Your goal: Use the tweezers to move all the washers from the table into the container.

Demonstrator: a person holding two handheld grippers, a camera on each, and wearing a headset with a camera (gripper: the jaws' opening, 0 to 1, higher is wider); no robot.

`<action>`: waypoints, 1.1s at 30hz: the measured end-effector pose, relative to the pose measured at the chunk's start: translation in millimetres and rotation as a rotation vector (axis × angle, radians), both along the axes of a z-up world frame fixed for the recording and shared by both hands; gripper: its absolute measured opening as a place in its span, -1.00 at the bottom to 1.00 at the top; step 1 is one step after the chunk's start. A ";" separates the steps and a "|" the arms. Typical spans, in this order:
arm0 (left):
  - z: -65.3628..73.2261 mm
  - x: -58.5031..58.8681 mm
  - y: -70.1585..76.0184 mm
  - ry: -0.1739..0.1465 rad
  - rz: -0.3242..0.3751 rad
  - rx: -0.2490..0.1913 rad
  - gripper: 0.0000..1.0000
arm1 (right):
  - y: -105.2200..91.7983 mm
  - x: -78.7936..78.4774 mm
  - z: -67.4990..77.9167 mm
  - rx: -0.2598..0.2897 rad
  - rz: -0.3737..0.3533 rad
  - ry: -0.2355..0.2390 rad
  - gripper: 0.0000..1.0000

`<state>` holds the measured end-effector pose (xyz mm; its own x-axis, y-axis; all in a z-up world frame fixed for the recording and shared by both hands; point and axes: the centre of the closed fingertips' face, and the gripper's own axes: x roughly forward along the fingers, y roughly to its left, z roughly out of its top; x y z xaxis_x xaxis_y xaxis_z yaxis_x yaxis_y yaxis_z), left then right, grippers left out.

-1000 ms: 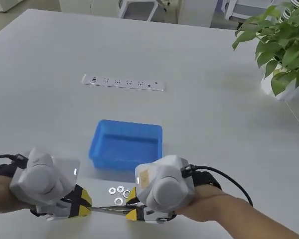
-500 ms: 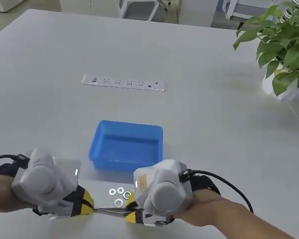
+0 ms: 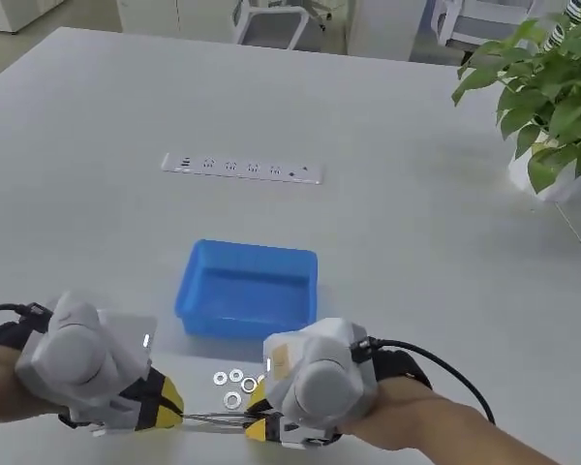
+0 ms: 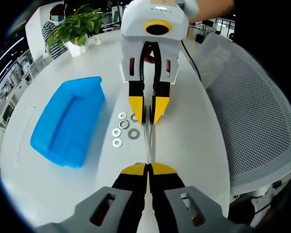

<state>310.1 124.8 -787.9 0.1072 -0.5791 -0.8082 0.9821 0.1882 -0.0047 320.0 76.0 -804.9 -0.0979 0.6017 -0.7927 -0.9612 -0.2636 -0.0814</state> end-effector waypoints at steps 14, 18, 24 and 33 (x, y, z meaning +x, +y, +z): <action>40.0 -3.1 -12.4 -0.019 -0.009 -0.031 -0.90 | -1.4 -3.4 10.1 0.035 -0.037 0.022 -0.76; 50.5 -4.7 -20.2 -0.028 -0.025 -0.038 -0.90 | -3.6 -4.4 12.0 0.042 -0.047 0.025 -0.77; 64.7 -5.8 -30.2 -0.035 -0.042 -0.058 -0.90 | -4.8 -6.3 15.6 0.056 -0.063 0.031 -0.78; 88.0 -2.0 -47.5 -0.060 -0.066 -0.114 -0.90 | -3.8 -7.9 23.2 0.081 -0.082 0.042 -0.78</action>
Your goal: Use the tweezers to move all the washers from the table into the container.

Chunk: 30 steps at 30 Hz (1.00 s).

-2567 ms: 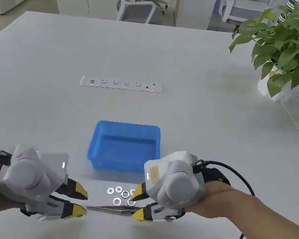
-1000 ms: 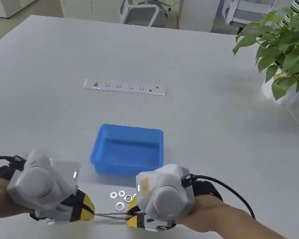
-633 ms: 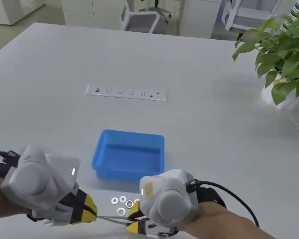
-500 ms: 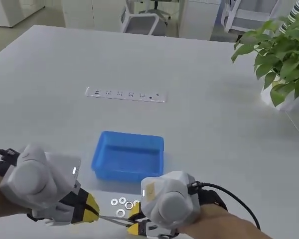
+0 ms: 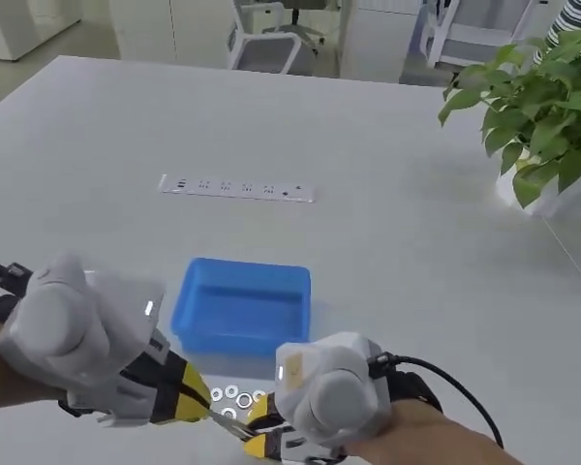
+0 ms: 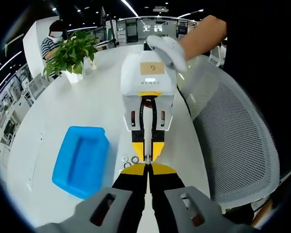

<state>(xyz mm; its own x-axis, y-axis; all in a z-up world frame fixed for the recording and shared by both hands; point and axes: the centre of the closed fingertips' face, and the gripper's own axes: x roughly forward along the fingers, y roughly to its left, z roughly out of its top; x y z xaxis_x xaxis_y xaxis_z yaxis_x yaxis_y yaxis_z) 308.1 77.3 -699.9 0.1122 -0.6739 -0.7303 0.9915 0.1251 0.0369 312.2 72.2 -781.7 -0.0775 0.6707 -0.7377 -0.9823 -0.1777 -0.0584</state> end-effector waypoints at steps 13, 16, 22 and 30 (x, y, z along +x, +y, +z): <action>11.6 2.5 -14.3 0.003 -0.037 -0.035 -0.90 | 9.0 -2.8 5.3 0.031 -0.008 0.012 -0.78; 12.0 2.4 -16.6 0.003 -0.045 -0.037 -0.90 | 11.6 -4.4 5.2 0.037 -0.007 0.013 -0.78; 10.3 2.7 -19.9 0.003 -0.052 -0.039 -0.90 | 11.3 -5.1 3.7 0.039 -0.005 0.011 -0.78; 9.6 1.4 -22.9 0.010 -0.065 -0.049 -0.89 | 10.0 -5.7 3.7 0.038 0.000 0.009 -0.79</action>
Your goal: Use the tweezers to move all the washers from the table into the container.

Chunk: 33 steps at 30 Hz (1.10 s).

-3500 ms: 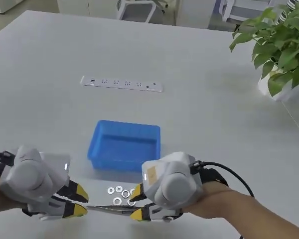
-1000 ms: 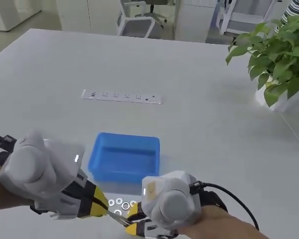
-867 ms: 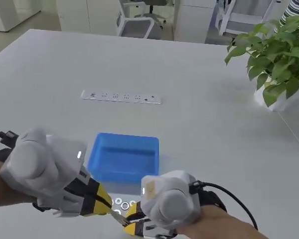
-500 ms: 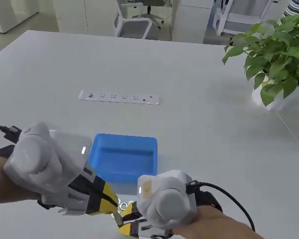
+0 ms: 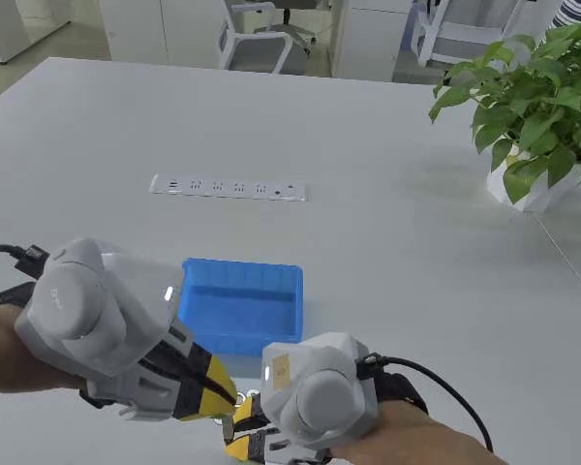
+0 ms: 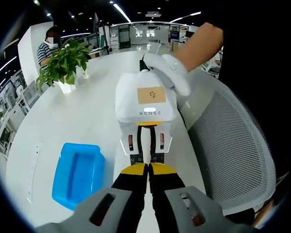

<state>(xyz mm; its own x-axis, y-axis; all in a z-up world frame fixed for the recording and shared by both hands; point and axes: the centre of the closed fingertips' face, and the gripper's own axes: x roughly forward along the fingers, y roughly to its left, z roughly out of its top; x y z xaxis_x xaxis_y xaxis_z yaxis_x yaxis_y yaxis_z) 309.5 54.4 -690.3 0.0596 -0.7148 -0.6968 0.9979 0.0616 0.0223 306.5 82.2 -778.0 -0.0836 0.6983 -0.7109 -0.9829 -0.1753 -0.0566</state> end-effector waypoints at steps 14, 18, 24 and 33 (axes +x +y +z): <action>-11.9 -3.6 2.9 -0.008 -0.019 0.044 -0.89 | -0.1 -0.2 -0.3 0.002 -0.003 0.000 -0.78; -11.4 -4.4 2.5 -0.009 -0.023 0.046 -0.89 | -0.4 -0.4 -0.2 -0.001 0.000 0.000 -0.77; -10.0 -3.9 3.5 -0.015 -0.027 0.052 -0.89 | -0.9 1.0 0.8 0.000 -0.004 -0.004 -0.77; -7.0 3.9 3.2 -0.027 -0.033 0.051 -0.90 | -2.7 8.8 4.1 0.008 -0.020 -0.011 -0.77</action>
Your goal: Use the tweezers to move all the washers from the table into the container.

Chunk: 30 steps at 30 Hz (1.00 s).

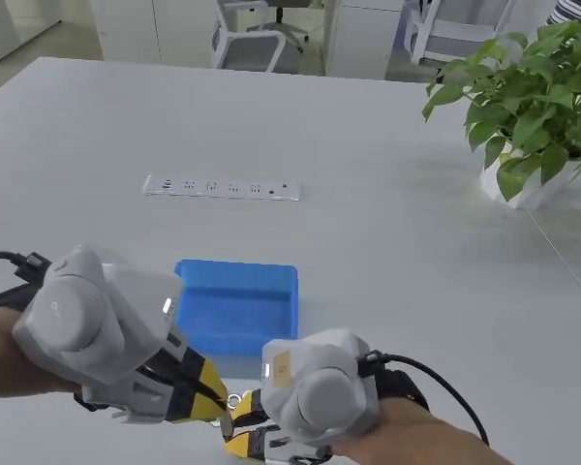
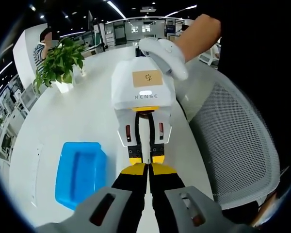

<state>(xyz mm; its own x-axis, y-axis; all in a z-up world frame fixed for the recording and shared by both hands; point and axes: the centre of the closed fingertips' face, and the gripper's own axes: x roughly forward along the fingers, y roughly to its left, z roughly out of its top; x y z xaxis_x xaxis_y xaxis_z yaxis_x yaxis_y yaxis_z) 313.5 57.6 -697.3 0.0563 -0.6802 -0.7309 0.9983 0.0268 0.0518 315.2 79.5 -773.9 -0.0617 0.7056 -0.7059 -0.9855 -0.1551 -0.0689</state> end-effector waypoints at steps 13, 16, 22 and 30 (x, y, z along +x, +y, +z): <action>2.4 11.1 -3.9 -0.016 0.006 -0.001 -0.90 | -3.7 14.1 2.4 0.002 -0.024 -0.013 -0.77; 1.7 13.4 -3.7 -0.018 0.007 0.002 -0.90 | -4.0 15.8 1.7 0.001 -0.025 -0.013 -0.77; -1.0 16.4 -3.7 -0.018 0.006 0.002 -0.90 | -6.1 17.6 -0.4 -0.003 -0.030 -0.014 -0.77; -7.2 20.5 -5.4 -0.016 -0.003 0.009 -0.90 | -9.4 20.2 -5.1 -0.013 -0.036 -0.013 -0.76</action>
<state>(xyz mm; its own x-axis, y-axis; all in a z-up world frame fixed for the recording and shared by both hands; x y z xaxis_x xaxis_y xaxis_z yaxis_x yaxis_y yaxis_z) 334.0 52.2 -704.5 0.0658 -0.6740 -0.7358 0.9974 0.0232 0.0679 335.4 70.2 -779.0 -0.0270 0.6982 -0.7154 -0.9894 -0.1207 -0.0804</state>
